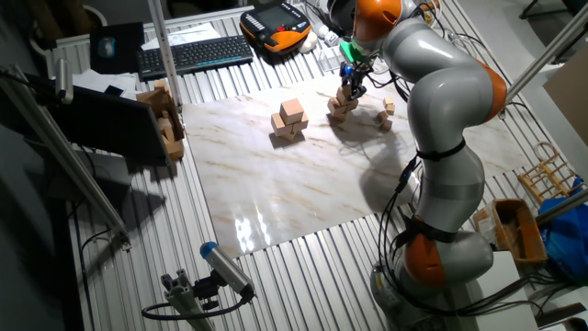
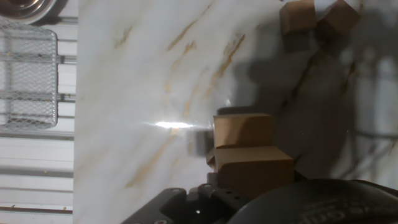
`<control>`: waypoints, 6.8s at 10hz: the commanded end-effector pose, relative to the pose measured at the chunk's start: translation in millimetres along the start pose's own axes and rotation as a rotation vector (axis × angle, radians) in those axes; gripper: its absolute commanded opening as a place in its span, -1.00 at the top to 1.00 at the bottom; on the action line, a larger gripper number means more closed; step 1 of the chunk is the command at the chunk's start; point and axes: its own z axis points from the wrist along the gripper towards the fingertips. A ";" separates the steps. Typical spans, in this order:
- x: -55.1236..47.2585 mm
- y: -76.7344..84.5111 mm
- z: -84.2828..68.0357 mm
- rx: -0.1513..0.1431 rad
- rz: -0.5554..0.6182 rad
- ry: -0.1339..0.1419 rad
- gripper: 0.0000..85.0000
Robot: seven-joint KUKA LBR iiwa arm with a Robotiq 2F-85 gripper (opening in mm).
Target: Stack the blocks into a cross shape
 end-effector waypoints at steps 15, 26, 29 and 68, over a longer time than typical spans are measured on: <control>-0.2 0.3 4.4 0.004 0.012 0.009 1.00; 0.9 0.6 4.4 0.006 0.040 -0.004 0.60; 0.8 0.6 4.7 0.007 0.041 -0.006 0.60; 33.9 19.0 -69.0 -0.009 -1.709 -0.015 1.00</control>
